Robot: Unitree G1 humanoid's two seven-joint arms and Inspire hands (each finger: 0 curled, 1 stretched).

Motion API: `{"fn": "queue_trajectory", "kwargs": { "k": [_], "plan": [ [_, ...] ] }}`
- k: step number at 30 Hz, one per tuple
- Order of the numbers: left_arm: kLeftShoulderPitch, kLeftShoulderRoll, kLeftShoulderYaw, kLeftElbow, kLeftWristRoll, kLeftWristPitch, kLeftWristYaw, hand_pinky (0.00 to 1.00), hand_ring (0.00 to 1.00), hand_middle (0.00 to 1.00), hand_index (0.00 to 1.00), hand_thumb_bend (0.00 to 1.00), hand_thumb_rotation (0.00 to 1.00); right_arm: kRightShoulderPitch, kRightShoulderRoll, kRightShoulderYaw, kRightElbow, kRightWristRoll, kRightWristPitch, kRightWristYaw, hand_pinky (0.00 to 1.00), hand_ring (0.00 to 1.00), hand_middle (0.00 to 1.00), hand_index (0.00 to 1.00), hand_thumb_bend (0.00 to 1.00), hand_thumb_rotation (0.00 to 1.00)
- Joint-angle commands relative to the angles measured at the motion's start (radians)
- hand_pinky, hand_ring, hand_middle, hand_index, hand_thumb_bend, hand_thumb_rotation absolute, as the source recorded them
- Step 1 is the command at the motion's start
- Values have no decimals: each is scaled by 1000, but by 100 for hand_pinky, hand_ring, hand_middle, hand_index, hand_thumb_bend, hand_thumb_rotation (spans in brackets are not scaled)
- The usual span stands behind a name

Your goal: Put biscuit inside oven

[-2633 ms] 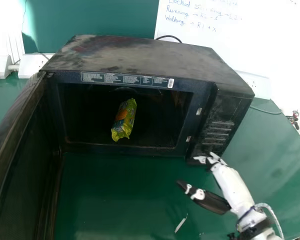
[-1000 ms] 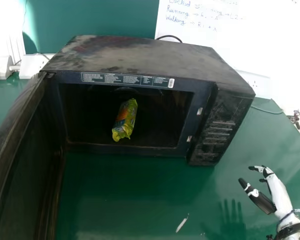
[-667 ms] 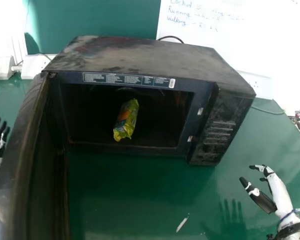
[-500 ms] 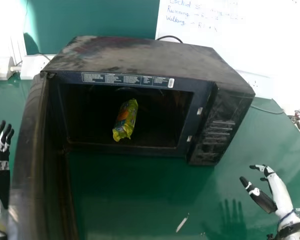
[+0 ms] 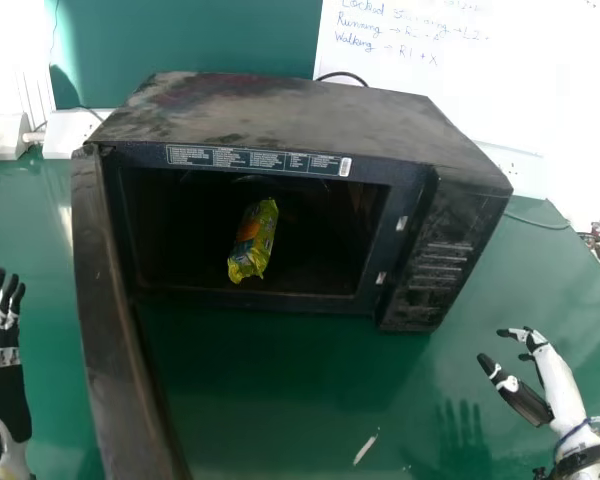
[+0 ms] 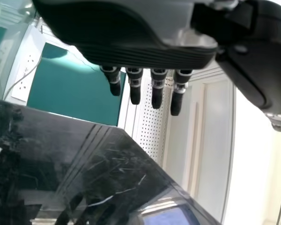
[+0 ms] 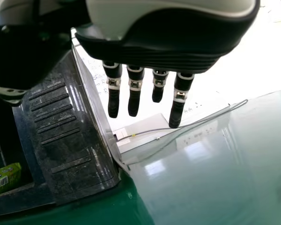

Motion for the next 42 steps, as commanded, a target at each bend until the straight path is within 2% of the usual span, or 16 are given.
{"fn": "queue_trajectory", "kwargs": {
  "k": [1, 7, 15, 19, 21, 23, 26, 30, 34, 35, 39, 42],
  "plan": [
    [2, -12, -3, 33, 5, -45, 1, 100, 100, 100, 92, 88, 86, 5, -15, -6, -3, 0, -6, -12, 76, 85, 89, 83, 96, 29],
    [-26, -17, -7, 116, 82, -154, 24, 100, 100, 100, 91, 89, 85, 4, -18, -7, -3, 9, 2, -4, 77, 86, 90, 84, 95, 28],
    [-46, 12, 5, 188, 199, -222, 79, 95, 100, 100, 91, 92, 85, 1, -19, -8, 4, 28, 1, 1, 76, 86, 90, 84, 96, 29],
    [-34, 45, 5, 161, 273, -197, 107, 94, 100, 100, 92, 93, 84, 4, -18, -7, -3, 29, 4, 1, 77, 87, 90, 84, 95, 29],
    [-26, 83, -17, 159, 275, -196, 102, 93, 100, 100, 92, 94, 84, 4, -19, -6, -5, 36, 13, 8, 78, 87, 91, 85, 95, 29],
    [-35, 131, -44, 197, 252, -219, 85, 95, 100, 100, 92, 98, 82, 4, -20, -6, -6, 33, 9, 4, 78, 87, 91, 85, 95, 29],
    [-66, 154, -55, 245, 268, -269, 91, 96, 100, 100, 91, 100, 82, 5, -22, -4, -5, 24, -2, -4, 78, 87, 90, 84, 95, 29],
    [-108, 130, -23, 295, 340, -358, 119, 92, 100, 100, 92, 94, 86, 3, -19, -2, -2, 25, -7, -6, 77, 86, 89, 84, 95, 29],
    [-124, 114, 11, 295, 423, -398, 154, 87, 100, 100, 90, 86, 90, 4, -16, 1, -11, 18, 4, -7, 77, 86, 90, 84, 96, 31],
    [-125, 110, 22, 288, 448, -399, 162, 86, 100, 100, 89, 84, 92, 3, -15, 1, -10, 20, 2, -8, 77, 86, 90, 84, 96, 31],
    [-132, 80, 84, 242, 563, -393, 201, 87, 98, 100, 88, 86, 95, 3, -19, 2, -9, 14, 3, -8, 76, 86, 90, 84, 96, 31],
    [-128, 78, 79, 217, 598, -377, 231, 87, 97, 100, 87, 87, 94, 2, -16, 3, -9, 14, 10, -7, 77, 86, 90, 84, 96, 31]
  ]
}}
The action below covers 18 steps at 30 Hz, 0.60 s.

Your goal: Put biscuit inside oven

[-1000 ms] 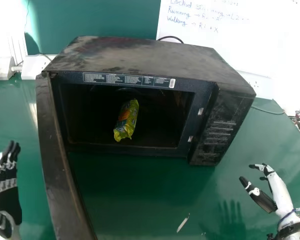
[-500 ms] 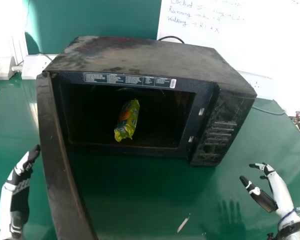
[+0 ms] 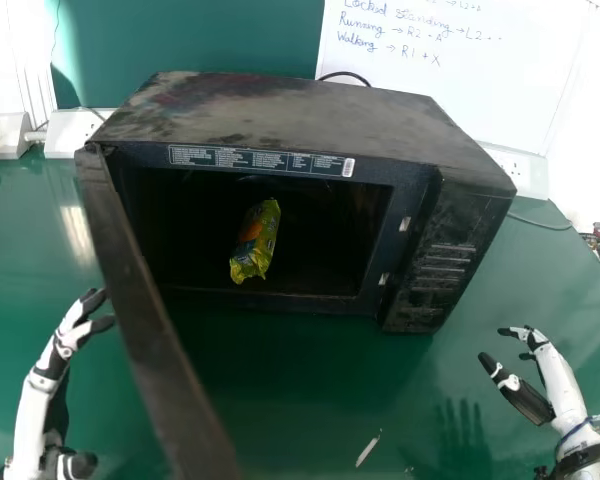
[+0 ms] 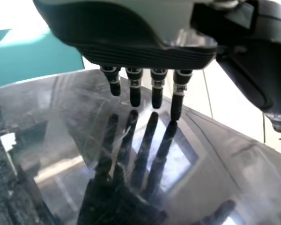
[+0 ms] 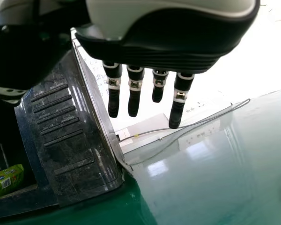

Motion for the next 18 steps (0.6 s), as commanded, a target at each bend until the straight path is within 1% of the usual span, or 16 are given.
{"fn": "queue_trajectory", "kwargs": {
  "k": [1, 5, 8, 10, 13, 15, 18],
  "plan": [
    [7, 3, -6, -28, 21, 14, 24, 87, 97, 100, 86, 87, 93, 3, -5, 2, -9, 1, 5, -8, 77, 87, 90, 84, 96, 31],
    [9, 9, -11, -73, 62, 42, 49, 86, 95, 99, 85, 87, 90, 7, -3, 1, -16, -5, -2, -13, 76, 86, 90, 84, 96, 32],
    [1, 15, -4, -90, 99, 52, 65, 83, 94, 98, 87, 86, 91, 8, 2, 1, -19, -1, 4, -10, 76, 86, 90, 84, 96, 32],
    [0, 21, -13, -99, 116, 59, 74, 81, 93, 97, 87, 88, 91, 7, 2, 3, -22, 0, 12, -5, 76, 86, 90, 84, 96, 31],
    [-1, 38, -32, -116, 138, 84, 77, 82, 94, 98, 89, 90, 91, 8, 2, 5, -27, -3, 13, -6, 77, 86, 90, 85, 96, 32],
    [2, 52, -49, -120, 145, 102, 82, 81, 93, 97, 88, 94, 89, 7, 5, 5, -29, 7, 15, -2, 77, 87, 91, 85, 96, 31],
    [-5, 55, -52, -124, 172, 107, 95, 77, 91, 94, 87, 95, 88, 7, 6, 6, -31, 7, 14, -5, 78, 87, 90, 85, 96, 30]
  ]
}}
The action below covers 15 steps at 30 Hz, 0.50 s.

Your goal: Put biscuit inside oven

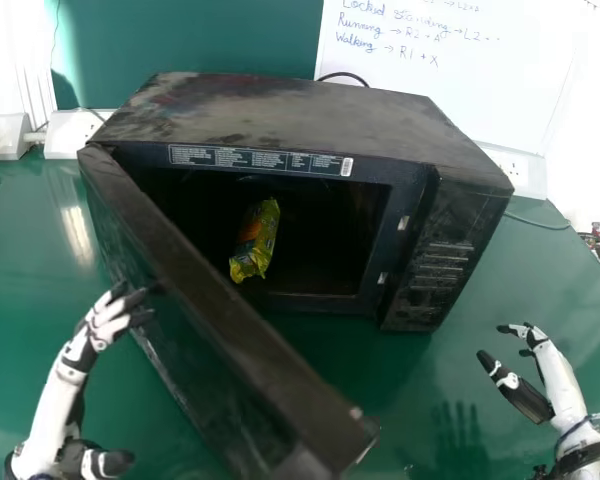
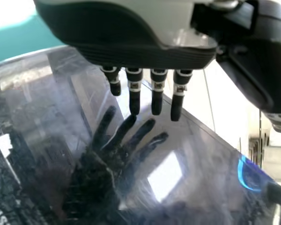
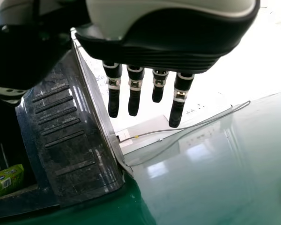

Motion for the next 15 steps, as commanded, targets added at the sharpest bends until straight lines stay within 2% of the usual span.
{"fn": "queue_trajectory", "kwargs": {
  "k": [1, 5, 8, 15],
  "plan": [
    [-3, 14, -9, -13, 26, 6, 16, 77, 91, 94, 87, 95, 89, 8, 4, 4, -8, 10, 0, -4, 77, 87, 90, 85, 96, 30],
    [-14, 1, 27, -38, 111, 16, 46, 74, 88, 93, 86, 95, 93, 10, 7, 6, -23, 3, 16, -3, 78, 87, 90, 85, 95, 31],
    [-28, 2, 27, -33, 149, 9, 74, 73, 87, 91, 86, 95, 94, 8, 5, 11, -19, -9, 20, -10, 78, 87, 90, 84, 96, 33],
    [-25, 26, 9, -60, 190, 32, 107, 74, 85, 89, 86, 90, 96, 12, 5, 12, -25, -13, 13, -13, 79, 87, 90, 85, 95, 31]
  ]
}}
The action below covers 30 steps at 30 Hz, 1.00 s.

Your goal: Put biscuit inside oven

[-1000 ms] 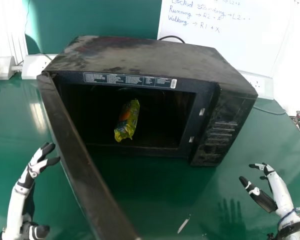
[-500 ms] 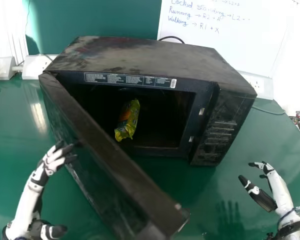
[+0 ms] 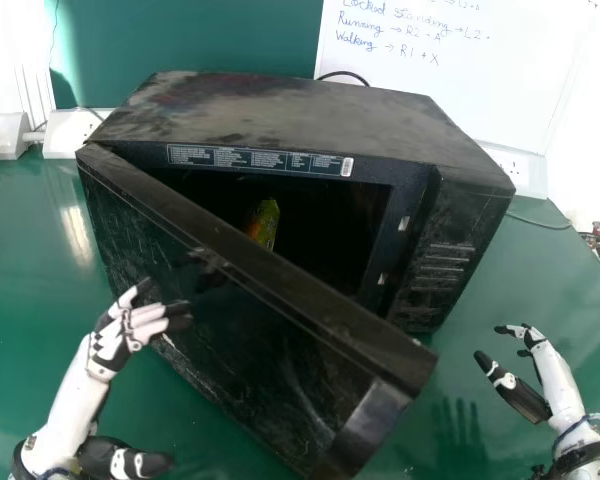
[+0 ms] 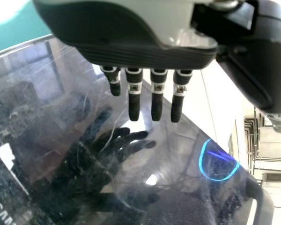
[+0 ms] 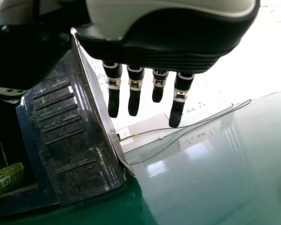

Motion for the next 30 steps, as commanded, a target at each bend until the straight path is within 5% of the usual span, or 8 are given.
{"fn": "queue_trajectory", "kwargs": {
  "k": [1, 14, 21, 30],
  "plan": [
    [12, 18, -4, -20, 13, 8, 15, 74, 86, 89, 86, 88, 96, 12, 3, 3, -11, -7, -10, -15, 78, 86, 90, 84, 95, 31],
    [12, 73, -39, -44, 30, 56, 38, 74, 86, 90, 85, 88, 94, 12, 11, 6, -11, -7, 1, -14, 79, 87, 90, 84, 96, 32],
    [14, 150, -32, -135, 83, 158, 22, 69, 83, 89, 87, 91, 95, 14, 16, 8, -27, -11, 21, -9, 80, 87, 90, 84, 96, 33],
    [-2, 226, -103, -229, 51, 325, -19, 72, 82, 88, 86, 96, 96, 18, 17, 13, -33, -12, 28, -7, 81, 88, 90, 85, 96, 34]
  ]
}}
